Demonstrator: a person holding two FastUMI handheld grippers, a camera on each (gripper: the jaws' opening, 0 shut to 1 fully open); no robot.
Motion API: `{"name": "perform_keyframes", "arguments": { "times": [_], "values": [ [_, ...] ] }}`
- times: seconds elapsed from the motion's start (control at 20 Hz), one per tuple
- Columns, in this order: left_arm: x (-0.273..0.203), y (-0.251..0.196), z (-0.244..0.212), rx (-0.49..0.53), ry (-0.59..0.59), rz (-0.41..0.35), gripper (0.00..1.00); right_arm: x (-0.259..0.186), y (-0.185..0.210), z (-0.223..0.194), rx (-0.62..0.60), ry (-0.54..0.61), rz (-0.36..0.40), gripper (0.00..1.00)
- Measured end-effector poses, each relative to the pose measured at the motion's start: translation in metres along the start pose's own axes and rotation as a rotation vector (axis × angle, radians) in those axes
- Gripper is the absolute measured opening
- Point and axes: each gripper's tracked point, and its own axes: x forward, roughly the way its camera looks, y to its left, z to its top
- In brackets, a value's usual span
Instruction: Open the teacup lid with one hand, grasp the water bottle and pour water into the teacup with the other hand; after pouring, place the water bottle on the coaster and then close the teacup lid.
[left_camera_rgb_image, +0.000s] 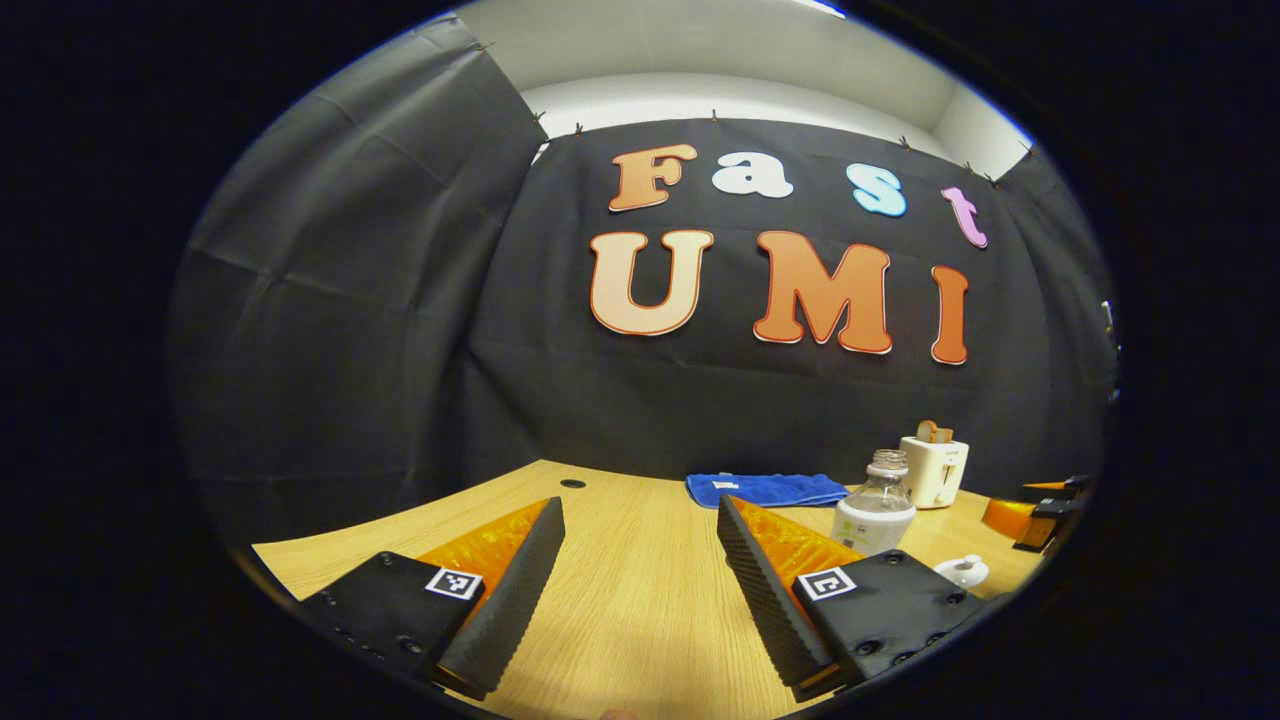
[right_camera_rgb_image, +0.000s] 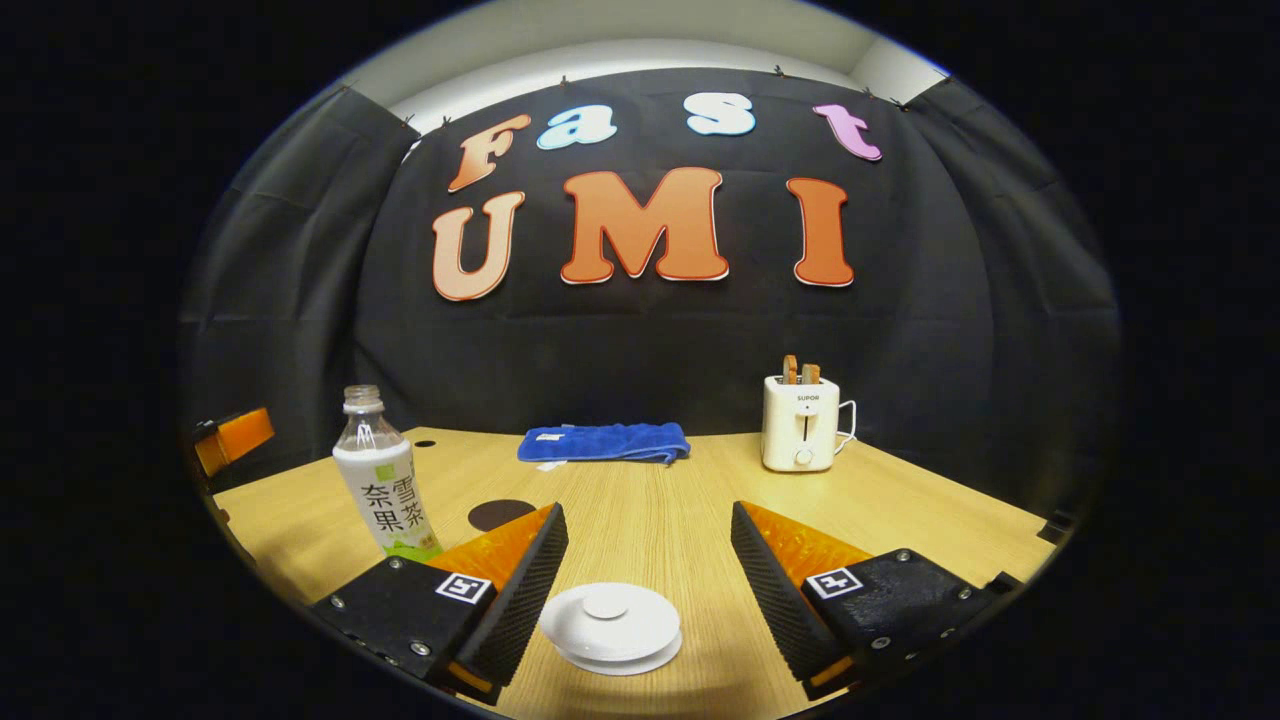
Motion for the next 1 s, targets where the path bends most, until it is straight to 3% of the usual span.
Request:
{"name": "perform_keyframes", "arguments": {
  "times": [0.25,0.45,0.55,0.6,0.65,0.85,1.0],
  "values": [
    [-0.009,0.006,-0.021,-0.022,0.048,0.009,0.99,0.008,0.011,-0.030,-0.050,0.086,-0.010,0.98],
    [-0.010,0.004,-0.026,-0.021,0.057,0.000,0.99,0.014,0.015,-0.052,-0.063,0.147,-0.006,0.88],
    [-0.007,0.002,-0.027,-0.010,0.055,-0.003,0.99,0.015,0.017,-0.058,-0.042,0.174,0.001,0.80],
    [-0.006,0.001,-0.028,-0.001,0.056,-0.005,0.99,0.016,0.016,-0.059,-0.033,0.174,0.001,0.70],
    [-0.006,-0.002,-0.030,0.005,0.062,-0.011,0.99,0.016,0.016,-0.058,-0.027,0.174,0.005,0.70],
    [-0.005,-0.013,-0.035,-0.007,0.077,-0.030,0.99,0.018,0.024,-0.058,-0.026,0.171,0.028,0.51],
    [-0.007,-0.023,-0.034,-0.034,0.081,-0.043,0.99,0.016,0.023,-0.056,-0.035,0.168,0.038,0.28]
  ]
}}
